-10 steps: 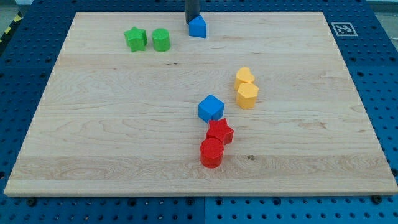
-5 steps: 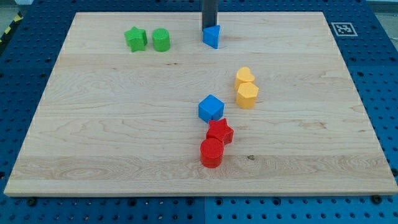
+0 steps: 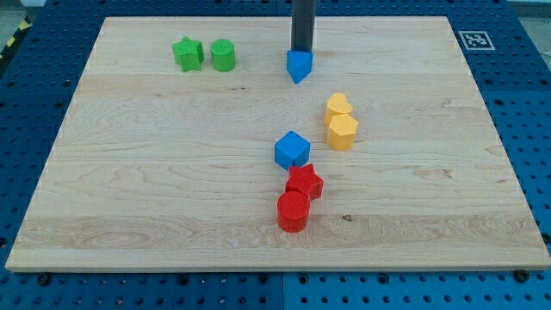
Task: Push the blue triangle closer to line of blocks
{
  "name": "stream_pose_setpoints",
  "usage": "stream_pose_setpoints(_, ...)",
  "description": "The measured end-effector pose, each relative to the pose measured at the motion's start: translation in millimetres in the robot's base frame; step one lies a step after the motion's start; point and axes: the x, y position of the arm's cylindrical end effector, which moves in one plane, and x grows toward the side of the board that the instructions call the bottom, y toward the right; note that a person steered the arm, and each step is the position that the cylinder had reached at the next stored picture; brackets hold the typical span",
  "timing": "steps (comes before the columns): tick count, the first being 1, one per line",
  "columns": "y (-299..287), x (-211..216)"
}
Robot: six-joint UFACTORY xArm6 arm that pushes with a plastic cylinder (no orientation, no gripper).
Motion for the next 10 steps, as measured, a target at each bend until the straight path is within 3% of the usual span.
stream_pose_setpoints(6, 0.0, 107.9)
stream_pose_setpoints(10, 21.4, 129.7)
